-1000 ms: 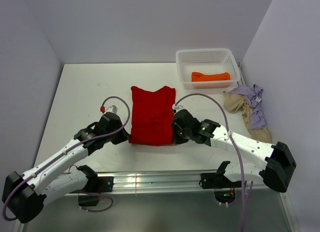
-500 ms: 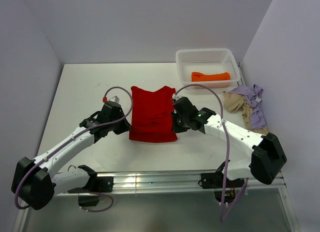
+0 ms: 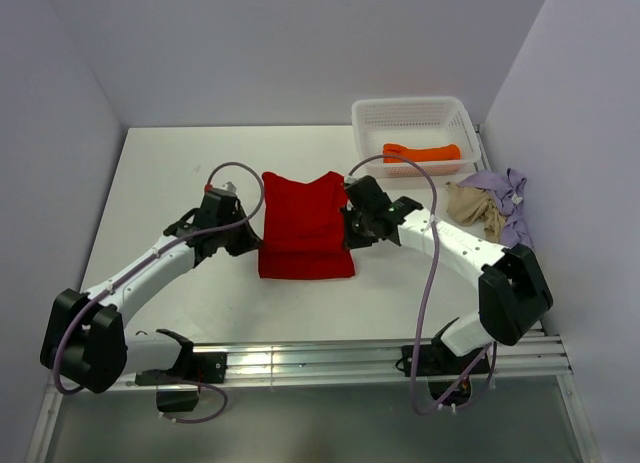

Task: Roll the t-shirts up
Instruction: Fold the tshirt

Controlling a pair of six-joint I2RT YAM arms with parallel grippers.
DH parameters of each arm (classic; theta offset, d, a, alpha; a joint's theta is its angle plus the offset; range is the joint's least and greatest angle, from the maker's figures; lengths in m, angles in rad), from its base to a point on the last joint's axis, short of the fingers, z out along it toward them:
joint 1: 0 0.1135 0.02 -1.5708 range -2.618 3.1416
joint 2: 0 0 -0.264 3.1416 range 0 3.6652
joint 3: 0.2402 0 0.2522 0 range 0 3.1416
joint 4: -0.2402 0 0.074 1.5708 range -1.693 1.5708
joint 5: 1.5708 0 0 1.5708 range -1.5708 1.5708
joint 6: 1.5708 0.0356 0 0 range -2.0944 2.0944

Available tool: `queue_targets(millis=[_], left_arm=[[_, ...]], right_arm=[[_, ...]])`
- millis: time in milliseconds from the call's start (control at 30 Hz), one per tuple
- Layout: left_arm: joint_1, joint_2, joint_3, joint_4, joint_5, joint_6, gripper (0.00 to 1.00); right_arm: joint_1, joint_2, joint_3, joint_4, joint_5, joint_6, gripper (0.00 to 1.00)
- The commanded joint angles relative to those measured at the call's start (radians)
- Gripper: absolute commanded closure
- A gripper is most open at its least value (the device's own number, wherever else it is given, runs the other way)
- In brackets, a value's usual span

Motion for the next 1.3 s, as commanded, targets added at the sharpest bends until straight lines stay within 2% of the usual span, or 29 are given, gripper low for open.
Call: queue_targets(millis=[0,600,667,767,800,867,900,933,967,1000,1033,1133,1267], left_arm=[[0.022,0.012,0.050,0.046,0.018,0.039,1.00],[0.052,0.153,0.110,0.099,0.042,0.076,1.00],[0.056,0.170,0.116,0.108,0.042,0.081,0.98],[0.061,0.201,0.121,0.131,0.046,0.081,0.90],[0.062,0.208,0.124,0.134,0.044,0.075,0.83],[0.068,0.233,0.122,0.164,0.047,0.069,0.76],[0.073,0.239,0.118,0.175,0.052,0.055,0.70],[0.078,0.244,0.115,0.187,0.052,0.047,0.70],[0.088,0.241,0.108,0.215,0.062,0.039,0.69],[0.090,0.239,0.104,0.223,0.058,0.032,0.62],[0.091,0.227,0.107,0.223,0.050,0.030,0.58],[0.091,0.181,0.101,0.221,0.024,0.039,0.48],[0.091,0.098,0.035,0.281,0.042,0.061,0.45]], right_arm=[[-0.026,0.029,0.062,0.024,-0.008,-0.033,1.00],[-0.078,0.133,0.131,0.044,-0.010,-0.047,1.00],[-0.086,0.138,0.133,0.054,-0.013,-0.048,0.95],[-0.093,0.164,0.139,0.072,-0.010,-0.045,0.83],[-0.097,0.181,0.142,0.078,-0.010,-0.044,0.74],[-0.101,0.201,0.157,0.090,-0.001,-0.030,0.63],[-0.107,0.208,0.159,0.098,0.004,-0.022,0.61],[-0.112,0.208,0.159,0.110,0.009,-0.015,0.57],[-0.118,0.199,0.147,0.142,0.003,0.007,0.52],[-0.127,0.187,0.136,0.159,-0.005,0.018,0.41],[-0.130,0.158,0.127,0.176,-0.010,0.024,0.38],[-0.132,0.103,0.084,0.216,-0.014,0.033,0.36],[-0.132,0.024,0.003,0.274,-0.042,0.013,0.45]])
